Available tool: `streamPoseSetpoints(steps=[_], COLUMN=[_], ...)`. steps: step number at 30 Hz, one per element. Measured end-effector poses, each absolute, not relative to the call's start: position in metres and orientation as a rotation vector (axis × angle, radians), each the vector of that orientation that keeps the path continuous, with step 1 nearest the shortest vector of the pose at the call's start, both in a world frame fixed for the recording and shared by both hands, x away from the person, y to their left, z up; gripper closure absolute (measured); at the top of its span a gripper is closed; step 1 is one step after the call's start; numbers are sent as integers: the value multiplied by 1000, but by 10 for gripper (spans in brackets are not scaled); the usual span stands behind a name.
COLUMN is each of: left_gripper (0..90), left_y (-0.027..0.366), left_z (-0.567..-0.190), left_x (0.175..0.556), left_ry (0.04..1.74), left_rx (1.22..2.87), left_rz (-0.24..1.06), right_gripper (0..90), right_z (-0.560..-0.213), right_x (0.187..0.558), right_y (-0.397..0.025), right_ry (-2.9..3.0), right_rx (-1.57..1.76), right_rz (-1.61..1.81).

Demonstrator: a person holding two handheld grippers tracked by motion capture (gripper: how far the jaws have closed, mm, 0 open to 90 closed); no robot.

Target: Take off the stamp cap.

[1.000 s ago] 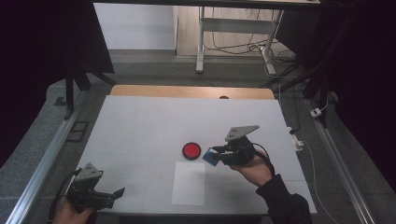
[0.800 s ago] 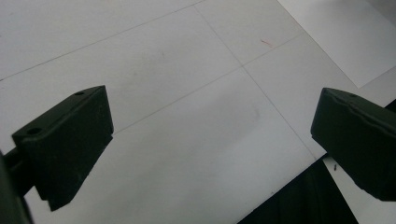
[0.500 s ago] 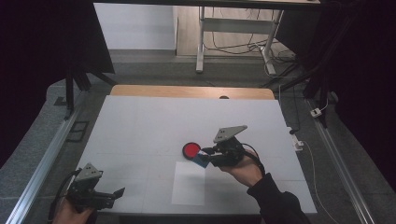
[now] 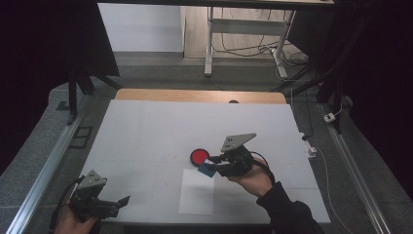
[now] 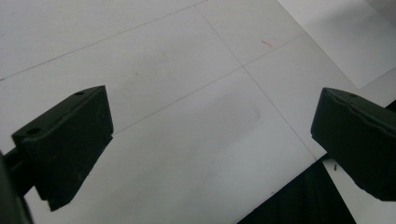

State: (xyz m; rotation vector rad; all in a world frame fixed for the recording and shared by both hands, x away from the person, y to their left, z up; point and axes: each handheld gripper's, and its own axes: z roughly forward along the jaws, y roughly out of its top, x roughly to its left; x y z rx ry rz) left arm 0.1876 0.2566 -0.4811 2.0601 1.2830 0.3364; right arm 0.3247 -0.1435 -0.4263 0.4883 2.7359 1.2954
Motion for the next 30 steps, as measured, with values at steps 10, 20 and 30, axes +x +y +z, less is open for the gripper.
streamPoseSetpoints(steps=[10,20,30], left_gripper=[0,0,0], left_y=[257,254,235], left_z=[-479,-478,-477], left_x=[190,199,214], left_ry=[1237,1117,1001], left_rx=[2072,2055,2082], left_rz=[335,267,227], right_gripper=[704,704,704], right_z=[-425,-424,-422], right_x=[324,325,325], right_y=[-148,-149,-151], right_ry=[2729,2746,2736], right_rx=[492,492,483], right_rz=[1303,1313,1325])
